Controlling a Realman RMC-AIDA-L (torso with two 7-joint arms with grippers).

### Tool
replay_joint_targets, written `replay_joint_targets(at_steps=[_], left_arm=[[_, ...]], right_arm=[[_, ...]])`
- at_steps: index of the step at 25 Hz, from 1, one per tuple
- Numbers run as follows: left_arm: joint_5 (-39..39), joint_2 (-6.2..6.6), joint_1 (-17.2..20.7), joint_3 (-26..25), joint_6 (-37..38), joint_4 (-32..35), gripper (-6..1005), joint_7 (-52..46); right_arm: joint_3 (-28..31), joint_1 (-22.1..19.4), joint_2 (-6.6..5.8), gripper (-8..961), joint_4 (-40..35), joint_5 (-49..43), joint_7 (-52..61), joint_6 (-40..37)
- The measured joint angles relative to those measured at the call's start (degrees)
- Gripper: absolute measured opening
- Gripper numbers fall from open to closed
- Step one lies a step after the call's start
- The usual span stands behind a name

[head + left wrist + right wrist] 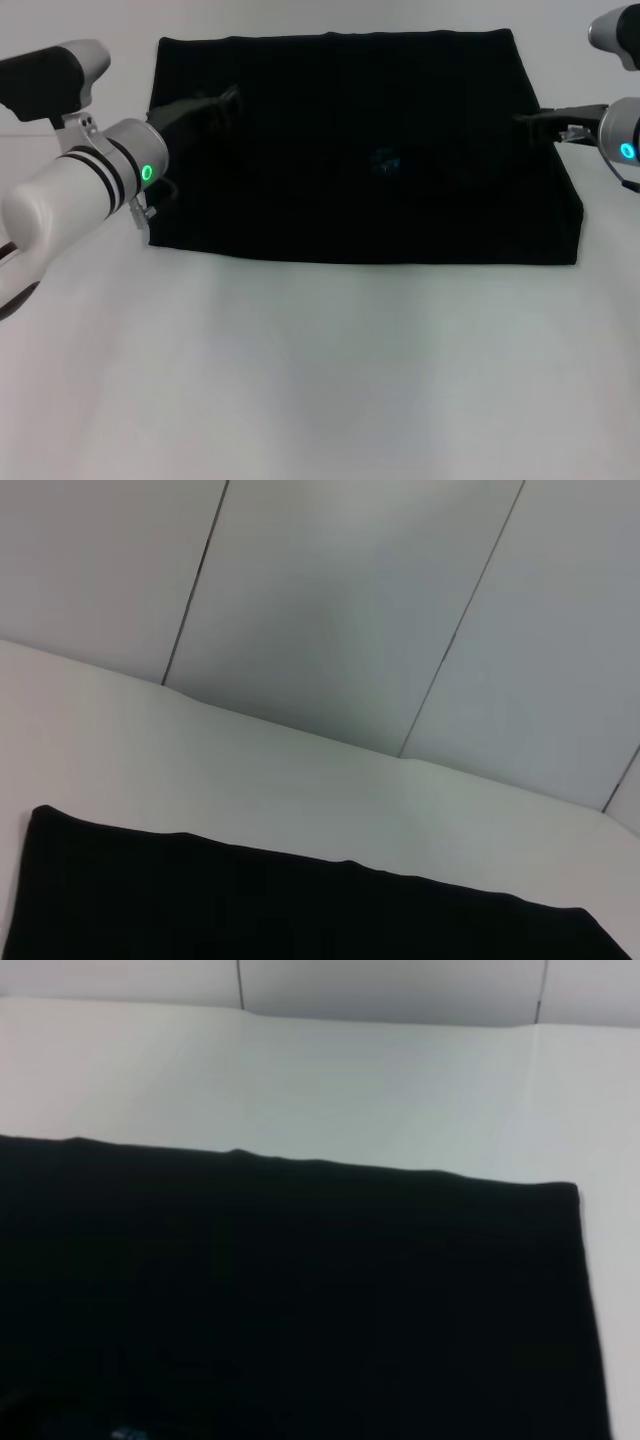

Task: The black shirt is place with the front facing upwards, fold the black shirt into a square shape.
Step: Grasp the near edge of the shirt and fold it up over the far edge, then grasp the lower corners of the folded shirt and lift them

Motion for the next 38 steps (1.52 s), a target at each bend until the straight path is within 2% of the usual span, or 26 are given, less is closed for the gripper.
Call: replay_joint_targets(at_steps=[3,6,8,11,14,18,20,23,26,29,32,38], left_arm=[[-0.16,0.45,0.45,0.1,0.45,0.32,434,-1.2],[0.2,1.57,1.9,1.24,3.54,0.89,558,-6.4],[0.24,2.67,4.44,3.6,9.08,1.83,641,-11.9],[0.11,3.92,8.47,6.27,20.73,4.4,691,-17.67],[0.2,4.06,11.26,6.8,28.57,6.87,741,-19.08],[0.59,4.24,14.49,10.79,32.53,9.53,807,-19.3],[0.59,4.63,16.24,14.91,32.6,11.12,825,-19.23],[0.61,5.43,18.71,21.68,31.67,12.97,829,-18.99],[1.45,5.87,20.82,26.23,29.19,14.42,833,-18.87],[4.42,5.9,21.37,27.58,25.01,14.93,832,-18.84],[7.44,5.45,20.81,28.45,20.14,14.65,828,-18.87],[9.75,3.82,18.86,34.1,11.97,13.79,829,-19.33]], right_arm=[[0.12,-0.4,0.32,355,-1.56,0.02,0.43,-0.32],[0.47,-1.08,0.38,447,-3.55,0.05,1.31,-2.43],[0.62,-2.08,-0.02,507,-5.86,0.15,3.54,-5.76],[0.62,-4.23,-0.66,602,-9.9,1.58,6.55,-11.42],[0.62,-7.03,-1.83,698,-13.23,5.09,8.46,-17.45],[0.6,-9.9,-4.27,695,-14.05,8.69,10.22,-25.67],[0.59,-10.88,-5.32,694,-14.06,9.25,10.3,-29.92],[0.58,-11.98,-6.14,693,-14.16,9.31,10.02,-36.27],[0.64,-12.82,-6.29,692,-14.24,9.55,9.81,-39.44],[1.24,-13.16,-5.86,691,-14.25,9.68,9.99,-39.78],[2.34,-13.2,-5.36,691,-14.15,9.7,9.75,-39.17],[2.71,-12.85,-5.01,689,-14.09,9.73,10.02,-38.2]])
